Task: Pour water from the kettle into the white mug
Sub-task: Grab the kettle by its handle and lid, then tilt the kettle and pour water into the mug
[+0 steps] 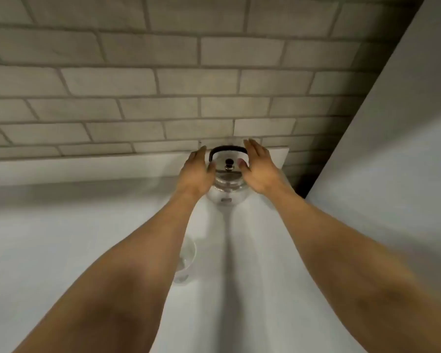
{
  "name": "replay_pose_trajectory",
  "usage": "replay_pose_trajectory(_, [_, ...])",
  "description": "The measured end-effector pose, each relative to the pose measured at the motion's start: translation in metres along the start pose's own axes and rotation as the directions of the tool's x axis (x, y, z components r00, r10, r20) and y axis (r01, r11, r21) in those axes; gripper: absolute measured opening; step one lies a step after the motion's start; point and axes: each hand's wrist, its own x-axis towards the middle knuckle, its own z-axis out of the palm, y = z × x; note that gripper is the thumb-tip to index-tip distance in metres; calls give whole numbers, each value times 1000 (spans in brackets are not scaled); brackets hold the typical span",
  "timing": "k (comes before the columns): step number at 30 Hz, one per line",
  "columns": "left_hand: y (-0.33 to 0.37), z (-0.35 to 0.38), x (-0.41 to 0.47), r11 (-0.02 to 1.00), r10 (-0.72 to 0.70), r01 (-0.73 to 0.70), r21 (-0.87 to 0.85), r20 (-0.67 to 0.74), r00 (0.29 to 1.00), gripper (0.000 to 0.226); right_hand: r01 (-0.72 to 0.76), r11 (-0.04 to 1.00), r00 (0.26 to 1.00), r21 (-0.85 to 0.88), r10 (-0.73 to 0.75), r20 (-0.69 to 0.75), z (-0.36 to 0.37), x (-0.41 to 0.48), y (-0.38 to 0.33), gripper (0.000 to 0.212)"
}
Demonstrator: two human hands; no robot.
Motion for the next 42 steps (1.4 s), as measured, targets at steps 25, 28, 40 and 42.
replay_pose_trajectory(25, [29, -29, -28, 976, 212, -213, -55, -18, 977, 54, 86, 959, 996, 269, -87, -5, -16, 21, 6, 29])
replay_pose_trajectory(28, [33, -33, -74, 944, 323, -327, 41, 71, 944, 53, 76, 966, 993, 247, -49, -111, -42, -8, -11, 35])
replay_pose_trajectory(40, [48, -34, -180, 852, 479, -481, 206, 61, 875, 71, 102, 976, 963, 192, -49, -263, -103, -129, -53, 46])
replay_pose_trajectory(42, [50, -32, -198, 867, 464, -466, 178, 55, 884, 69, 119, 971, 962, 208, -61, -265, -107, -146, -61, 40])
